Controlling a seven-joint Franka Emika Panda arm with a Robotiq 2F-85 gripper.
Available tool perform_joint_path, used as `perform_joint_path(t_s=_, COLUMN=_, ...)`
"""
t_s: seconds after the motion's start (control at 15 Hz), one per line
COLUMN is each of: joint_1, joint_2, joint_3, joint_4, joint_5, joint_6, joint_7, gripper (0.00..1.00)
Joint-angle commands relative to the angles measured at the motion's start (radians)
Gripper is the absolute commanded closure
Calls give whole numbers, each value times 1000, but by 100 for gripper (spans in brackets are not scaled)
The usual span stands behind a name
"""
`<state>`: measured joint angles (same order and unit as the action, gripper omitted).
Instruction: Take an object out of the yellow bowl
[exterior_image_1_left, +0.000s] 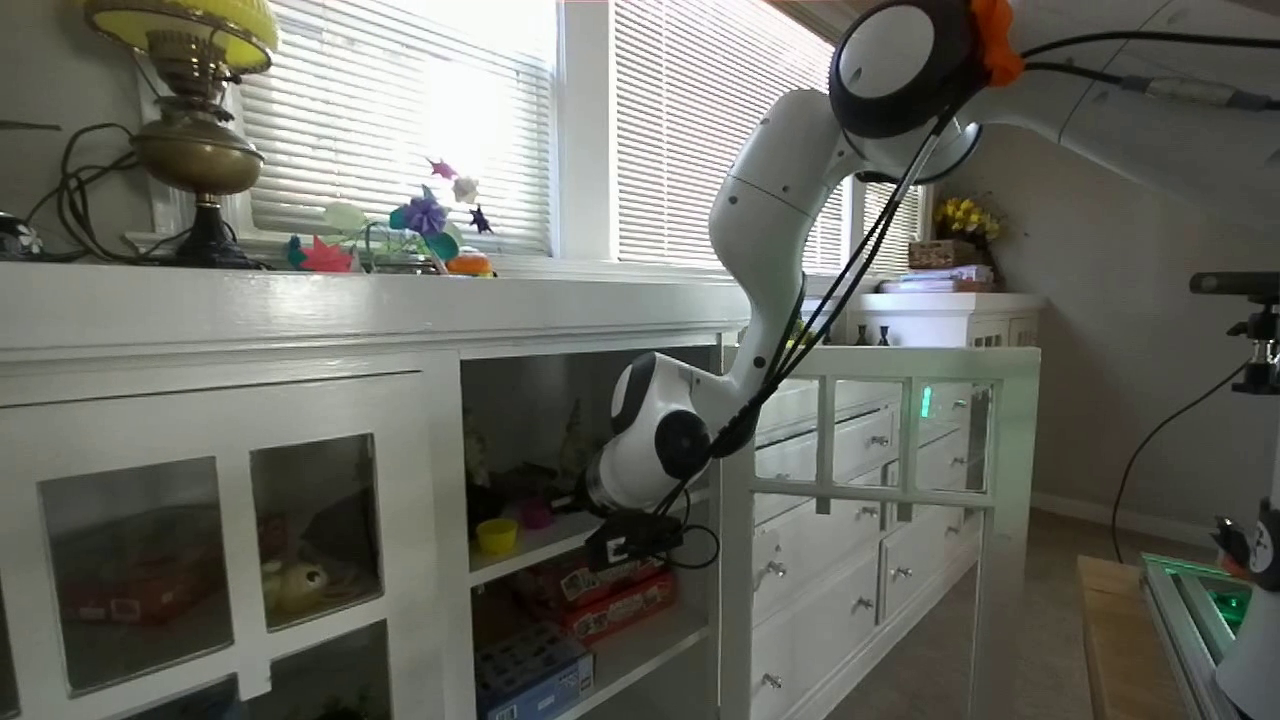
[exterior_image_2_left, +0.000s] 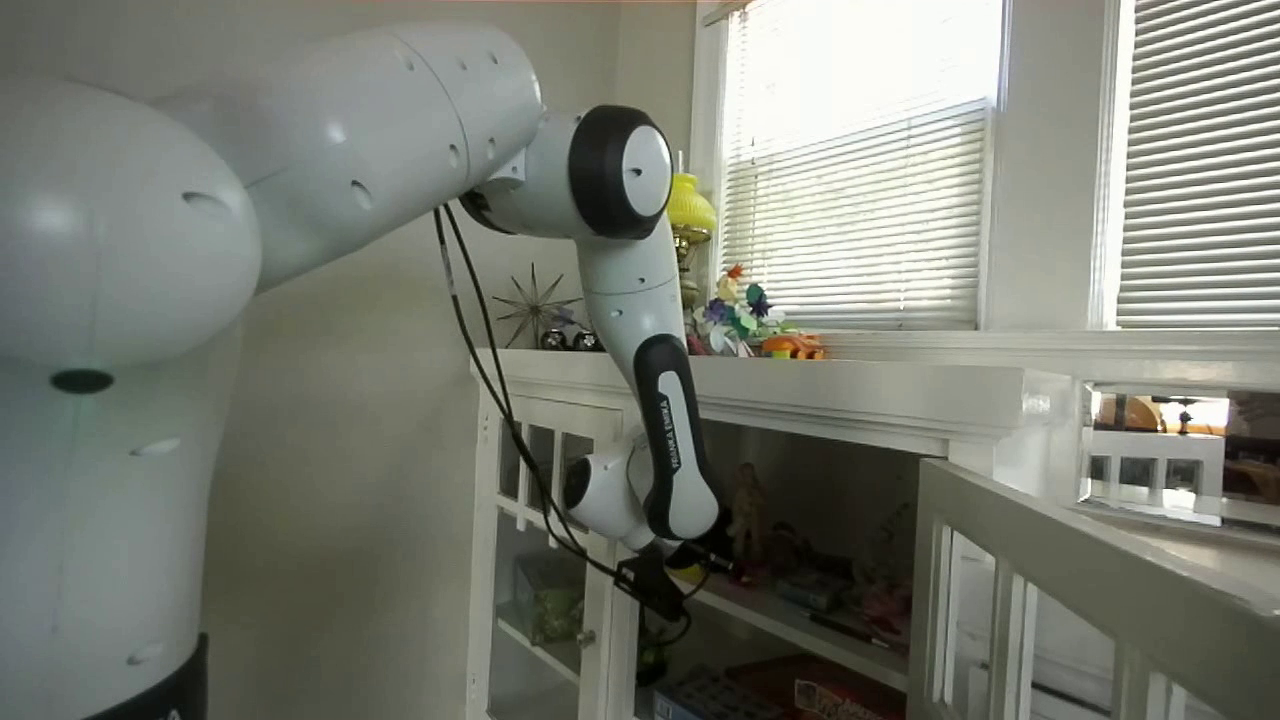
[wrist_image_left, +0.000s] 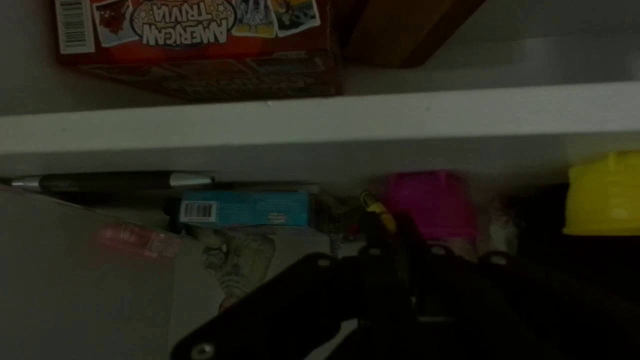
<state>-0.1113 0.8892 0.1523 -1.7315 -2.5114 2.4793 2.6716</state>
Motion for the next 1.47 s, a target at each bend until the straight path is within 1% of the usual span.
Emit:
perform_joint_path(t_s=0.0, joint_1=74, joint_2=37, joint_3=-52, joint_4=80, joint_5=1, joint_6=42, joint_7=32, gripper=97)
perform_joint_path(t_s=0.33, joint_1=117, joint_2=56, joint_3=-99, joint_4=100, joint_5=1, joint_6=55, joint_7=39, gripper=97)
perform_joint_path(t_s=0.6, joint_1=121, joint_2=69, joint_3=-119, joint_4=99, joint_5=1, joint_6=51, joint_7=37, gripper=97)
perform_joint_path(t_s=0.67, joint_1=130, joint_2=71, joint_3=-129, joint_4=103, joint_5=1, joint_6=48, joint_7=37, gripper=75)
perform_joint_path(t_s=0.73, joint_1=136, joint_2=72, joint_3=-137, joint_4=106, joint_5=1, joint_6=42, joint_7=37, gripper=64)
perform_joint_path(t_s=0.8, joint_1=144, joint_2=66, joint_3=-145, joint_4=102, joint_5=1, joint_6=46, joint_7=36, gripper=59)
perform_joint_path(t_s=0.87, joint_1=130, joint_2=40, joint_3=-136, joint_4=74, joint_5=1, joint_6=62, joint_7=22, gripper=51)
perform_joint_path(t_s=0.93, joint_1=63, joint_2=-2, joint_3=-66, joint_4=24, joint_5=1, joint_6=49, joint_7=-45, gripper=45)
perform_joint_path(t_s=1.0, joint_1=67, joint_2=-30, joint_3=-66, joint_4=-3, joint_5=41, joint_6=57, joint_7=-81, gripper=37)
perform_joint_path(t_s=1.07, joint_1=65, joint_2=-69, joint_3=-53, joint_4=-39, joint_5=52, joint_6=64, joint_7=-98, gripper=31)
perform_joint_path(t_s=1.27, joint_1=52, joint_2=-190, joint_3=-14, joint_4=-149, joint_5=103, joint_6=144, joint_7=-168, gripper=8)
perform_joint_path(t_s=1.33, joint_1=56, joint_2=-233, joint_3=-10, joint_4=-192, joint_5=142, joint_6=164, joint_7=-206, gripper=2)
perform_joint_path(t_s=1.4, joint_1=71, joint_2=-285, joint_3=-18, joint_4=-246, joint_5=213, joint_6=176, joint_7=-277, gripper=1)
